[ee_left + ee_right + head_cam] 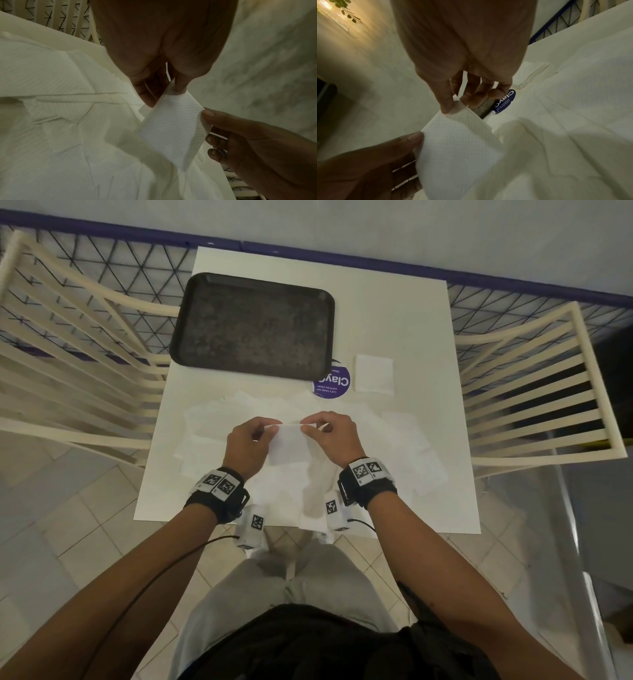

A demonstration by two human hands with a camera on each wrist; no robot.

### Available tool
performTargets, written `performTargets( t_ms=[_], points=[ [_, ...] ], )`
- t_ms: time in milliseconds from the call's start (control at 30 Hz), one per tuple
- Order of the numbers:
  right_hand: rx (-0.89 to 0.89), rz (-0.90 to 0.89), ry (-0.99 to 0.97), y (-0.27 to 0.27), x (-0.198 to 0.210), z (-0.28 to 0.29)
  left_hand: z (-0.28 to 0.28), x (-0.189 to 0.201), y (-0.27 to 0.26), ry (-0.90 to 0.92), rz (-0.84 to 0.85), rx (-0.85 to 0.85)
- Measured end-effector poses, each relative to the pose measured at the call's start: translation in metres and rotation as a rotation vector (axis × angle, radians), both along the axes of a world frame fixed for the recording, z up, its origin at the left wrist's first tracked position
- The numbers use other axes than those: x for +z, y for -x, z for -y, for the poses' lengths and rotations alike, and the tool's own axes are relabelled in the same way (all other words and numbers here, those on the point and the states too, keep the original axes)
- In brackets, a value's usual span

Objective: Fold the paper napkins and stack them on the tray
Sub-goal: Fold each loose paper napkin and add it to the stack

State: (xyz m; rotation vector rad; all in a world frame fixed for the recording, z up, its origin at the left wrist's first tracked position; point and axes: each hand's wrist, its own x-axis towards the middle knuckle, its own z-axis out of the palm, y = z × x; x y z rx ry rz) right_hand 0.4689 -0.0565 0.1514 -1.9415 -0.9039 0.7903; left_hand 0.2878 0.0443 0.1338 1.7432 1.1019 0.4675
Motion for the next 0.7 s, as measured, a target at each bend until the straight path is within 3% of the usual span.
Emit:
performTargets(
  t_ms=[400,533,700],
  points=[
    [0.122,0.269,0.16,0.015,0.015,-0.016,0.002,0.003,-0.007,-0.114,-0.031,-0.012],
    [0.113,0.223,0.179,0.016,0.021,-0.019,0.001,0.006,-0.007,-0.17,-0.003,0.006],
    [0.039,0.121,0.188,-0.004,0.023,-0.009,-0.002,0.006,-0.001,-0.097,0.032,0.058]
  ],
)
